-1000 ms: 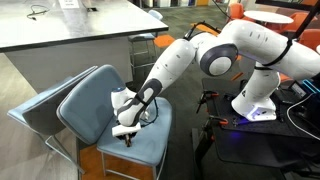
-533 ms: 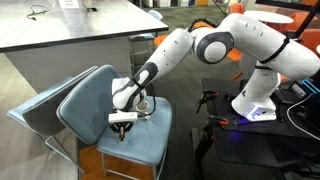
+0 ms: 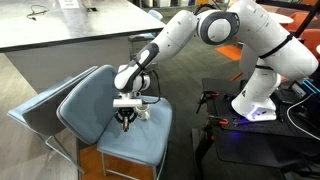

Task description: Place the orange marker in the white mug

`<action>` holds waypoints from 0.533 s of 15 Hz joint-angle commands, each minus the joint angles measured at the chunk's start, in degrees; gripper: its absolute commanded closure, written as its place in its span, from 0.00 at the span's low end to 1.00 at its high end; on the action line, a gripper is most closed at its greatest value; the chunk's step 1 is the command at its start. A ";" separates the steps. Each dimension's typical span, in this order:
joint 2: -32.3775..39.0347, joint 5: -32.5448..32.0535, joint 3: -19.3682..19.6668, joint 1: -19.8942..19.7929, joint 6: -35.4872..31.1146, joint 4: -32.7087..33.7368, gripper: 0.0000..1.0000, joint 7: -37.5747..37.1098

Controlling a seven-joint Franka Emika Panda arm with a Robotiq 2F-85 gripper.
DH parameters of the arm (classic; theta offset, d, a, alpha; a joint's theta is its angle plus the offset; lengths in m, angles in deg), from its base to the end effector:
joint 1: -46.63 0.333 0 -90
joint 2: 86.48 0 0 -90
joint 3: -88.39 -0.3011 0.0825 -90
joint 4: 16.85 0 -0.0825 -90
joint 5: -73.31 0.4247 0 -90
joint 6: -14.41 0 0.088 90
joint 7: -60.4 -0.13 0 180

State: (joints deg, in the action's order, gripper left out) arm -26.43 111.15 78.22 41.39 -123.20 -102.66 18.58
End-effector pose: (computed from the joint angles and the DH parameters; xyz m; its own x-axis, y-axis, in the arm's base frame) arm 0.6837 0.0674 -0.0209 0.3042 -0.7936 -0.5269 -0.9524 -0.2643 -0.1519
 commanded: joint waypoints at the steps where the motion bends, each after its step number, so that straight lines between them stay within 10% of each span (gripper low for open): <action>1: -7.67 4.79 -0.16 -2.41 3.36 -8.82 0.95 3.43; 8: -16.45 14.15 4.23 -5.39 8.39 -18.24 0.95 11.74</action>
State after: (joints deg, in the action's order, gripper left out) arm -39.29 121.45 80.68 36.33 -117.44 -116.87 26.83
